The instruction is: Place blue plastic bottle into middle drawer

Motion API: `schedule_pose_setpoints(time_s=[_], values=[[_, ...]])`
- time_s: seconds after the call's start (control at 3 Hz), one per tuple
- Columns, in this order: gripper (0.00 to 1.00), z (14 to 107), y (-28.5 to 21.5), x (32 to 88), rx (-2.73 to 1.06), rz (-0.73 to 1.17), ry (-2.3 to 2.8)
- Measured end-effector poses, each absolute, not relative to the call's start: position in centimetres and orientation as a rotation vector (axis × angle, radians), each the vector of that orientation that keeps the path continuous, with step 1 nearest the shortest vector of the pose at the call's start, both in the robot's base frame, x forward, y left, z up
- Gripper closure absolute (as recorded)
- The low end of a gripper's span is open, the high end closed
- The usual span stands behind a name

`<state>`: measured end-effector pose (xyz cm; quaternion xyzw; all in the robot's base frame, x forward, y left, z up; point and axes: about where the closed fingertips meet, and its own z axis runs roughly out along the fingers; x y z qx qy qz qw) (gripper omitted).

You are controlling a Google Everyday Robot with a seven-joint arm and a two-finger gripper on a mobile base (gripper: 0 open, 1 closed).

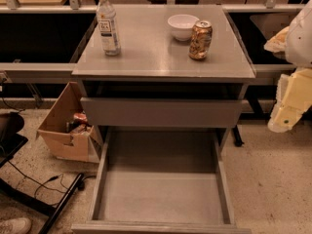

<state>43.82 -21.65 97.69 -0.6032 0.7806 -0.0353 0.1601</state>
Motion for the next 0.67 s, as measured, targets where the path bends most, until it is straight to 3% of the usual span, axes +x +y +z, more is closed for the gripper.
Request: schedule_pose_setpoints(time_s=[0.33,0.67], values=[[0.0,97.7,-21.6,43.8,-1.723,-0.101,2.23],[0.0,97.9,-21.9,48.9,-1.746,-0.087,2.107]])
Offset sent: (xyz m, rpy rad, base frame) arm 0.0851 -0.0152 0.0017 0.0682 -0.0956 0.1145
